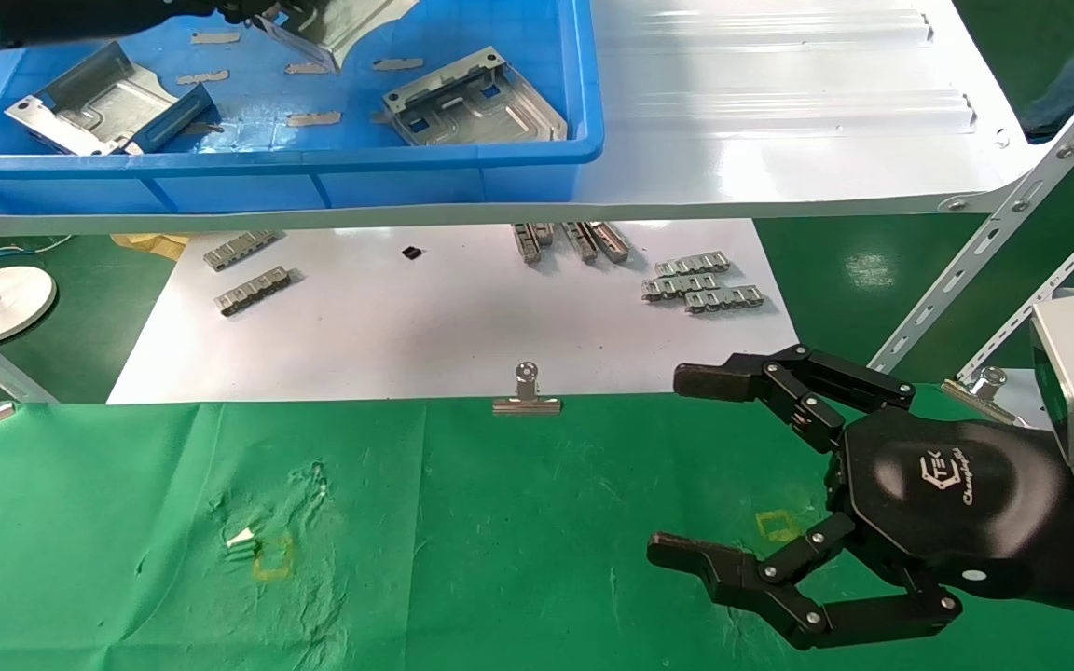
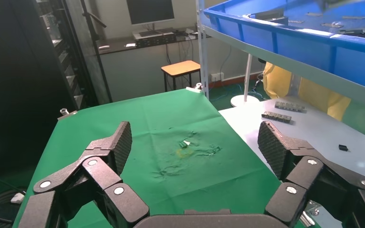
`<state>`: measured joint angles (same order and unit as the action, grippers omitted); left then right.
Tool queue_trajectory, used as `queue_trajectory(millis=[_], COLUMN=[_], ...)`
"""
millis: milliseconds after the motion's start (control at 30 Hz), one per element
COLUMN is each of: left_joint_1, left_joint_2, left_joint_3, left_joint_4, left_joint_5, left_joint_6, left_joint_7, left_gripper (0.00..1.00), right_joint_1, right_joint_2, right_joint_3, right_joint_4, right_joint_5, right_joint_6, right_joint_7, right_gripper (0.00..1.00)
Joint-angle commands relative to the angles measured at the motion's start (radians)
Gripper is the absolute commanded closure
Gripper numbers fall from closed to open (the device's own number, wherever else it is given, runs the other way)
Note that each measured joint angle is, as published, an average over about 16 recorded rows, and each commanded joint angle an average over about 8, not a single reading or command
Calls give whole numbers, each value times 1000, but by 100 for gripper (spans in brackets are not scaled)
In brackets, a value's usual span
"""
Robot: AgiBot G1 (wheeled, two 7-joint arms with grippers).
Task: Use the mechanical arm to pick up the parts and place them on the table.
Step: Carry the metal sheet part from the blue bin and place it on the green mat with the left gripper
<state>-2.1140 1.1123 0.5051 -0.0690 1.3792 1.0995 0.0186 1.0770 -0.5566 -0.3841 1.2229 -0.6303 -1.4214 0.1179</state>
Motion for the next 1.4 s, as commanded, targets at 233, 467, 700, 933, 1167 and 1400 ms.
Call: queue_trajectory(millis=[233, 467, 700, 933, 1167, 1400], left_joint_1=[6, 71, 243, 370, 436, 464], left_joint_2=[-93, -181, -356, -502, -461, -402], left_joint_3=[-34, -14, 90, 228, 346, 379], left_joint_4=[-75, -221, -575, -775, -631, -433], left_joint_5=[-66, -136, -338, -406, -290, -261], left_joint_6=[345, 507, 508, 493, 466, 451], left_joint_7=[135, 241, 235, 329, 523, 612], left_gripper=[100, 100, 100, 100, 100, 43], right_joint_1=[0, 0, 0, 0, 0, 0], right_joint_2=[0, 0, 0, 0, 0, 0], right_joint_3=[0, 0, 0, 0, 0, 0], right_joint_4=[0, 0, 0, 0, 0, 0], right_joint_5=[0, 0, 0, 0, 0, 0], right_joint_6=[0, 0, 0, 0, 0, 0], right_joint_7=[0, 0, 0, 0, 0, 0], right_gripper=[0, 0, 0, 0, 0, 0])
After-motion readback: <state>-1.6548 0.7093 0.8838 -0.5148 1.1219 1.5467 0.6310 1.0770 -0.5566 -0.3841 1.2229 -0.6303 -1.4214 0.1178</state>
